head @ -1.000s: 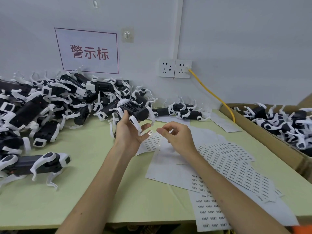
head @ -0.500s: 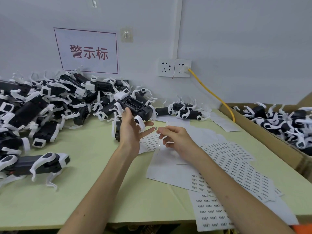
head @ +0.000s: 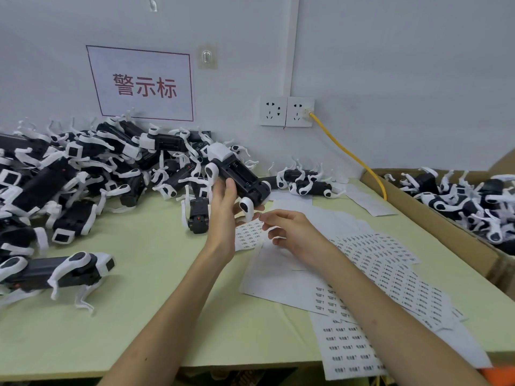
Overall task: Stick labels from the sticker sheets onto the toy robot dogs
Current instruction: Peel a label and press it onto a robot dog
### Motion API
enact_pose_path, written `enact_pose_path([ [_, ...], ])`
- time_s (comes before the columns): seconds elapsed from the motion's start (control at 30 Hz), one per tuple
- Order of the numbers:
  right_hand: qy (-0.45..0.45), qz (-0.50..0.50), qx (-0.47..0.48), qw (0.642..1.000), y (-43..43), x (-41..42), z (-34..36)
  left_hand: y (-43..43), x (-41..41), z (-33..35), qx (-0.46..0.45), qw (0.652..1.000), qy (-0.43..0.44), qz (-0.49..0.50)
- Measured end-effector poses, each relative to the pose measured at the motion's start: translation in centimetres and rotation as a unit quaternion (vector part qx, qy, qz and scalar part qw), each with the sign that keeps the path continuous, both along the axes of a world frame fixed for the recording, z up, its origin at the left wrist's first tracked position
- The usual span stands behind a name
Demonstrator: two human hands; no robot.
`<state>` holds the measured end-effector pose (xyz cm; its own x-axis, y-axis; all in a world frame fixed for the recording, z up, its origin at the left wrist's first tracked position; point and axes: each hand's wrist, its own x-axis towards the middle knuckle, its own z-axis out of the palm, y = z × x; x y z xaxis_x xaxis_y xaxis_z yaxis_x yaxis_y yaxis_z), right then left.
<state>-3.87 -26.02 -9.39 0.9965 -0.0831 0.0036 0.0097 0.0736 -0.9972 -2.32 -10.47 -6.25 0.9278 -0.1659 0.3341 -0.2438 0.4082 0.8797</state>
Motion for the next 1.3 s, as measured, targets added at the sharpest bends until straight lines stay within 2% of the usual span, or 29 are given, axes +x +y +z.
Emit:
enact_pose_path([
  [0.17,-0.003,-0.007,0.008,1.0,-0.1,0.1,0.1,-0.2,0.0,-0.3,0.034,0.999,-0.002,0.01],
  [0.33,-0.025,-0.068,0.006,0.997,-0.1,0.3,0.2,-0.5,0.4,-0.3,0.001,1.0,-0.01,0.025],
  [0.53,-0.058,-0.11,0.054,0.991,-0.5,0.2,0.7,0.5,1.2,-0.4,-0.06,0.993,0.098,-0.033],
  [0.7,-0.061,-0.058,0.133,0.988,-0.5,-0.3,1.7,0.8,1.4,-0.7,-0.115,0.974,0.167,-0.101],
  [0.87,-0.068,0.018,0.196,0.978,-0.2,-1.0,2.4,0.9,1.7,-1.0,-0.201,0.942,0.246,-0.106],
  [1.07,-0.076,0.072,0.204,0.973,0.1,-1.2,2.1,0.9,1.9,-1.1,-0.215,0.93,0.273,-0.118],
  [1.3,-0.073,0.076,0.222,0.969,0.1,-1.1,2.1,0.7,1.9,-1.0,-0.269,0.902,0.303,-0.151],
])
